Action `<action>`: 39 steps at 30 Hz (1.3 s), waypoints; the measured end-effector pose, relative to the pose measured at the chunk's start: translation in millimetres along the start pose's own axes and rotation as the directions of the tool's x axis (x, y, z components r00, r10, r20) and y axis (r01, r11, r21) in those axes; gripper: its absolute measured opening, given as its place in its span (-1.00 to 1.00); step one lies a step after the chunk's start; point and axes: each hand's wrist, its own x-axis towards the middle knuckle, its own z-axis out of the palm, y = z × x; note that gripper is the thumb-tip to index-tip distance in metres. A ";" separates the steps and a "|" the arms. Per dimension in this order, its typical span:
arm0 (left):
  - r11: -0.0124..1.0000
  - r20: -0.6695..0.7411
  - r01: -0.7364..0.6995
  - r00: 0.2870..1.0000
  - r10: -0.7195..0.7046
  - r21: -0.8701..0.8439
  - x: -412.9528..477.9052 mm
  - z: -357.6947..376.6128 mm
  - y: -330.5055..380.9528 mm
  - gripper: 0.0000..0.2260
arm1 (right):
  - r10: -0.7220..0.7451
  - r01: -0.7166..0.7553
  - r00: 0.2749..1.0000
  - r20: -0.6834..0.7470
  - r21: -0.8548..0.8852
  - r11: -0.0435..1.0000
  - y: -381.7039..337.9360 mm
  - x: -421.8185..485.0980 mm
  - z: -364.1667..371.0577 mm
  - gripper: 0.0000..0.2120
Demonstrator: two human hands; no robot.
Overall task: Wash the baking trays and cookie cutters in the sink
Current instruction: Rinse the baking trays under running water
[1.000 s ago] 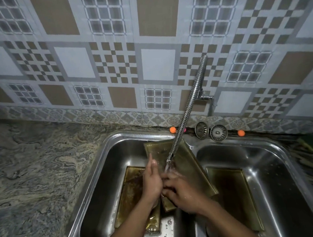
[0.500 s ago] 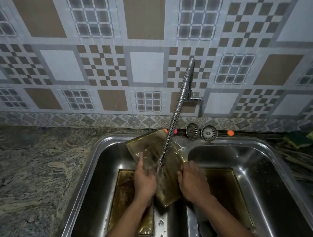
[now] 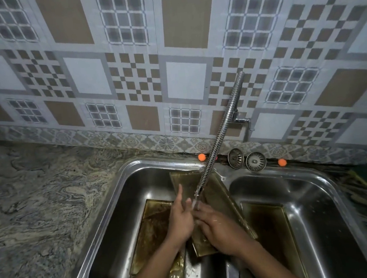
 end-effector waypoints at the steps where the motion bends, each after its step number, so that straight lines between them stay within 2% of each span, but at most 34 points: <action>1: 0.999 0.028 0.005 1.000 -0.006 0.036 -0.7 5.5 0.6 -0.50 | 0.088 -0.090 0.993 -0.076 -0.023 0.996 12.9 -12.0 -4.0 -0.64; 3: 0.992 0.075 -0.006 0.997 -0.004 0.122 0.3 16.1 3.6 -0.53 | 0.316 -0.337 0.909 -0.270 -0.030 0.941 36.4 -36.6 -14.7 -0.65; 4: 0.983 0.092 -0.017 0.996 0.000 0.185 0.8 20.4 6.1 -0.57 | 0.407 -0.421 0.857 -0.316 0.026 0.907 45.3 -47.3 -18.4 -0.63; 6: 0.935 0.140 -0.075 0.990 0.028 0.346 -1.8 27.7 17.8 -0.59 | 0.518 -0.490 0.787 -0.335 0.171 0.855 52.4 -60.2 -21.4 -0.63; 8: 0.859 0.202 -0.196 0.973 0.110 0.474 -7.8 34.4 28.7 -0.40 | 0.531 -0.458 0.765 -0.364 0.271 0.846 49.1 -63.8 -21.2 -0.68; 10: 0.868 0.247 -0.270 0.953 0.177 0.417 -16.3 39.7 37.2 -0.19 | 0.509 -0.358 0.771 -0.383 0.402 0.843 34.8 -59.2 -20.4 -0.68; 12: 0.918 0.300 -0.274 0.936 0.186 0.286 -21.9 46.8 37.9 -0.12 | 0.542 -0.267 0.778 -0.318 0.613 0.743 13.4 -46.0 -25.6 -0.61; 14: 0.952 0.375 -0.260 0.908 0.185 0.162 -28.0 53.4 35.5 -0.22 | 0.576 -0.163 0.762 -0.296 0.774 0.612 -2.5 -35.8 -36.0 -0.58; 16: 0.961 0.455 -0.256 0.871 0.184 0.101 -36.0 58.0 38.6 -0.43 | 0.613 -0.090 0.737 -0.284 0.858 0.506 -12.2 -31.1 -52.9 -0.72; 17: 0.964 0.498 -0.255 0.848 0.183 0.079 -39.2 59.2 39.5 -0.50 | 0.621 -0.097 0.732 -0.282 0.858 0.504 -14.7 -31.0 -60.6 -0.82; 19: 0.964 0.528 -0.263 0.825 0.203 0.040 -38.9 57.3 37.8 -0.55 | 0.614 -0.138 0.720 -0.323 0.801 0.583 -14.9 -35.4 -72.4 -0.87; 21: 0.953 0.461 -0.290 0.859 0.221 0.084 -32.0 53.3 31.5 -0.59 | 0.597 -0.169 0.694 -0.401 0.716 0.677 -10.9 -40.1 -80.7 -0.82; 24: 0.948 0.308 -0.260 0.931 0.196 0.183 -23.3 42.1 22.5 -0.55 | 0.579 -0.153 0.670 -0.465 0.676 0.720 -10.5 -46.2 -92.1 -0.80; 26: 0.975 0.294 -0.163 0.949 0.114 0.149 -18.1 33.3 20.4 -0.49 | 0.567 -0.103 0.676 -0.471 0.702 0.705 -11.8 -48.3 -96.6 -0.79; 29: 0.999 0.311 0.022 0.950 -0.008 -0.040 -12.2 21.0 16.4 -0.47 | 0.580 -0.069 0.696 -0.423 0.764 0.641 -12.8 -45.5 -93.5 -0.79; 31: 0.988 0.276 0.089 0.960 -0.051 -0.127 -10.0 6.3 11.5 -0.36 | 0.609 -0.067 0.689 -0.392 0.803 0.593 -8.0 -41.4 -83.9 -0.81; 33: 0.982 0.252 0.104 0.966 -0.062 -0.157 -8.8 -9.8 6.7 -0.21 | 0.645 -0.127 0.682 -0.345 0.813 0.568 2.8 -35.0 -69.0 -0.85; 35: 0.972 0.280 0.135 0.957 -0.078 -0.190 -10.1 -23.6 3.2 -0.14 | 0.665 -0.232 0.687 -0.291 0.780 0.581 14.4 -25.8 -46.4 -0.84; 37: 0.970 0.288 0.147 0.954 -0.086 -0.196 -12.3 -35.7 -2.2 -0.11 | 0.643 -0.334 0.703 -0.303 0.658 0.675 18.1 -15.0 -22.9 -0.78; 39: 0.970 0.261 0.144 0.961 -0.090 -0.196 -12.1 -46.1 -9.8 -0.11 | 0.582 -0.405 0.736 -0.344 0.466 0.787 15.7 -6.0 -3.6 -0.69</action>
